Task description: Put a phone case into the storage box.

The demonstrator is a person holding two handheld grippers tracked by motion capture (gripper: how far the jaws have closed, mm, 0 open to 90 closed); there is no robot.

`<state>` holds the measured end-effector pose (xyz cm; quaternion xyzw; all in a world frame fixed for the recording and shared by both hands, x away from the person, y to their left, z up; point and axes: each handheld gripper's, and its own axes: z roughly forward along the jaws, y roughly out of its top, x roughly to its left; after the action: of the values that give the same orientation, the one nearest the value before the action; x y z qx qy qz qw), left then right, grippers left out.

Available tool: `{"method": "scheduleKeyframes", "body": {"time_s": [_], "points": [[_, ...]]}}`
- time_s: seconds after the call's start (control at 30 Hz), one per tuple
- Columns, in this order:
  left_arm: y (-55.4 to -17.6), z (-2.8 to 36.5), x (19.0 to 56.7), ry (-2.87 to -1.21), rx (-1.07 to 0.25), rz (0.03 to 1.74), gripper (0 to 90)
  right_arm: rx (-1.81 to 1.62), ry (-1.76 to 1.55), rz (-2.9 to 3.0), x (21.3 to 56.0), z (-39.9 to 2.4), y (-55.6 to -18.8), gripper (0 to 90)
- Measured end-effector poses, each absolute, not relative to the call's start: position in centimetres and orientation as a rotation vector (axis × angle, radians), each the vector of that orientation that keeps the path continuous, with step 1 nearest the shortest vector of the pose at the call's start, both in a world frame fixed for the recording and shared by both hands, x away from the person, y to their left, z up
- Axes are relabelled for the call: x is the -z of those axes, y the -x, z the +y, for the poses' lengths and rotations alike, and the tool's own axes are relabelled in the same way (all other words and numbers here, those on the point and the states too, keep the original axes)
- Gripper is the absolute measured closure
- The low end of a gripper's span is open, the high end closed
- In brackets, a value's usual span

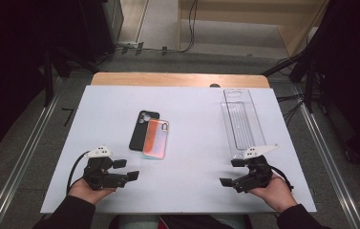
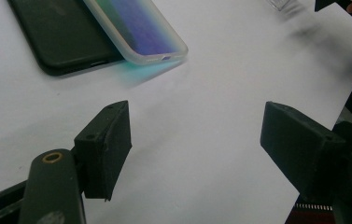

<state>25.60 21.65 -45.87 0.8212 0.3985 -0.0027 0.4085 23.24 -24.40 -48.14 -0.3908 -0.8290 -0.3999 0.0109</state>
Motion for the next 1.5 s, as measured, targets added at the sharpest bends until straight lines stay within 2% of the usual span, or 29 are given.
{"method": "scheduleKeyframes", "body": {"time_s": [1.5], "points": [[-25.57,21.67,45.59,-2.065,0.009,1.019,25.8,1.237,1.241,-2.634,48.18,-24.42,-23.06,6.4]]}}
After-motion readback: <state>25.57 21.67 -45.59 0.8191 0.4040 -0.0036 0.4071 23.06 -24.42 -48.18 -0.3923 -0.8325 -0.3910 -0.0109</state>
